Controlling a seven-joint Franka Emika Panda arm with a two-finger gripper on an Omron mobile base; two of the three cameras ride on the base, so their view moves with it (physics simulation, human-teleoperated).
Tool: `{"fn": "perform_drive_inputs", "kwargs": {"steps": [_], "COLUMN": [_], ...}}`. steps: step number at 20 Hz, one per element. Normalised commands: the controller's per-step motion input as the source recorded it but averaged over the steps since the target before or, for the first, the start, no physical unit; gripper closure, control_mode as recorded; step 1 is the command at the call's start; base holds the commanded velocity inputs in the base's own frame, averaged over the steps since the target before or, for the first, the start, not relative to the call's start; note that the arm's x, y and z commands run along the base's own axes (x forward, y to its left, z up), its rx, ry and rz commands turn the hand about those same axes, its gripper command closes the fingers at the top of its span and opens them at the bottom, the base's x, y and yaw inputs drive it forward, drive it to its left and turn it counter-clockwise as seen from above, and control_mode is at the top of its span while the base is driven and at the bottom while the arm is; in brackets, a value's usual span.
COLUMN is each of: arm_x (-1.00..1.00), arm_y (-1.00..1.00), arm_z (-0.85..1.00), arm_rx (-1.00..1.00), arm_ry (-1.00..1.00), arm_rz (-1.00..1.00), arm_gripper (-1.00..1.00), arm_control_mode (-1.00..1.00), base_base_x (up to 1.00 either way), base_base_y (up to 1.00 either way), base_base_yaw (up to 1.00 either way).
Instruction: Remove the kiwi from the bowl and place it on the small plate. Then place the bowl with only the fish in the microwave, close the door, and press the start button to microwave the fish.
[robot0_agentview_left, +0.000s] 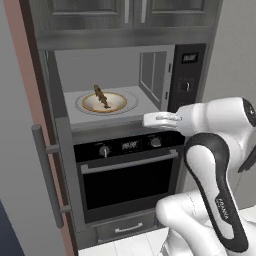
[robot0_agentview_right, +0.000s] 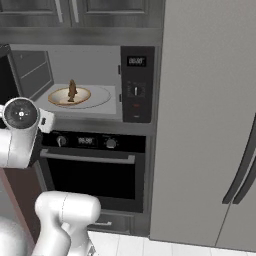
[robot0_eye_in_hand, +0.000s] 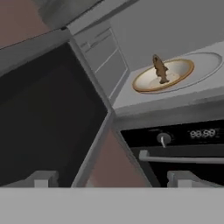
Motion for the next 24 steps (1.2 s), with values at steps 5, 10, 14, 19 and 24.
{"fn": "perform_drive_inputs", "kwargs": {"steps": [5,10,14,19,24], "arm_x": [-1.00,-1.00,-1.00,-1.00,-0.82], "arm_y": [-0.01,0.00,0.00,0.00,0.49], "arm_z": [0.02,0.06,0.01,-0.32,-0.28], "arm_rx": [-0.33,-0.33,-0.28,-0.24,-0.29], "arm_ry": [-0.41,-0.40,-0.35,-0.31,-0.17], "arm_rz": [0.10,0.08,0.06,0.05,0.02], "arm_gripper": [-1.00,-1.00,-1.00,-1.00,-1.00], "arm_control_mode": [-1.00,-1.00,-1.00,-1.00,-1.00], "base_base_x": [0.00,0.00,0.00,0.00,0.00], "base_base_y": [0.00,0.00,0.00,0.00,0.00], "base_base_yaw": [0.00,0.00,0.00,0.00,0.00]}}
